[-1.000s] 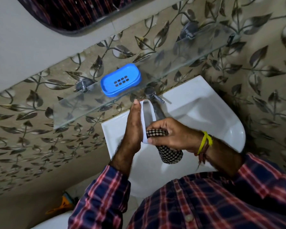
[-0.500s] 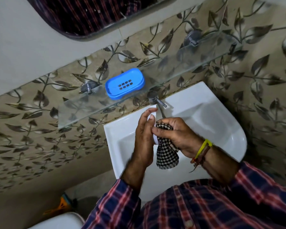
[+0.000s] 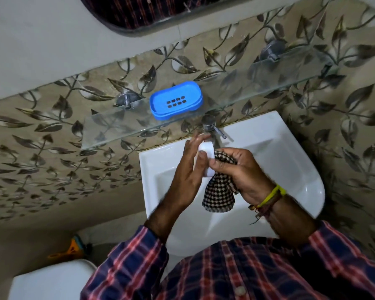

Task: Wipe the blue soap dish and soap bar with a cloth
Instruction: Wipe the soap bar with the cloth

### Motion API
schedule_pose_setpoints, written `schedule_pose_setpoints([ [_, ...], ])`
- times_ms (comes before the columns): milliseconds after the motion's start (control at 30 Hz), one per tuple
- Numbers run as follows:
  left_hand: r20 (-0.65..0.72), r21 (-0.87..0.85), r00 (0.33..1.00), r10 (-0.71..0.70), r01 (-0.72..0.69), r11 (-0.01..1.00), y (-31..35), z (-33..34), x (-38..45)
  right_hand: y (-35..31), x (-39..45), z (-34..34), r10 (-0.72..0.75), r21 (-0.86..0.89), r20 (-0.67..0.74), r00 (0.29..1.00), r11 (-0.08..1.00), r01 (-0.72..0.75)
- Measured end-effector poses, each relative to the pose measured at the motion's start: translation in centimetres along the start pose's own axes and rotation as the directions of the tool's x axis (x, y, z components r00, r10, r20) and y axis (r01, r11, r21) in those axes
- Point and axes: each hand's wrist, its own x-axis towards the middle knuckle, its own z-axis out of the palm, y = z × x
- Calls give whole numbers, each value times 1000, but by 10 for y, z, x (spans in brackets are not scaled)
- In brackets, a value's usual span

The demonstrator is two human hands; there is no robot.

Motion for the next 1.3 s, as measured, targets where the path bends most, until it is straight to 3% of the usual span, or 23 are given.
schedule_pose_setpoints([
  [33,-4,-3,998,59,-59,998,-8,3,-4,-1,0,0,39,67,27,999,997,-41],
  [133,-99,-222,995,19,-41,974,-22,16,-8,-2,-4,8,70,102,49,996,992,-75],
  [300,-256,-258,964,-70,2,966,-25,17,1,3,-10,14,-48,-125,91,995,990,59],
  [400,-210,-187,974,-83,44,981,-20,13,5,6,-12,16,-74,-132,65,995,988,82],
  [500,-131,-189,991,27,-52,981,-19,12,-1,4,-6,18,-80,-50,23,997,995,81],
  [567,-96,-191,995,24,-42,981,-24,12,-6,2,-3,19,-66,-40,36,997,997,67],
  [667,-175,-158,981,-83,56,986,-26,11,-5,5,-4,16,-60,-139,109,992,987,75],
  [767,-154,-359,948,-278,208,910,-15,8,4,8,-6,11,-67,-292,189,980,949,121],
  [833,-139,-416,879,-456,366,832,-5,4,10,12,-9,12,-51,-445,213,976,884,143],
  [933,-110,-299,820,-562,512,806,-1,-5,17,21,-15,21,-60,-409,124,991,906,106],
  [1100,-77,-409,919,-386,324,853,-11,4,-1,12,-6,23,-108,-381,60,992,916,123],
  [1200,-82,-509,896,-437,340,791,-15,7,-6,12,-6,23,-131,-421,176,976,886,195],
  [1300,-68,-587,841,-537,402,703,-11,-5,1,10,-6,20,-145,-550,361,921,765,336],
])
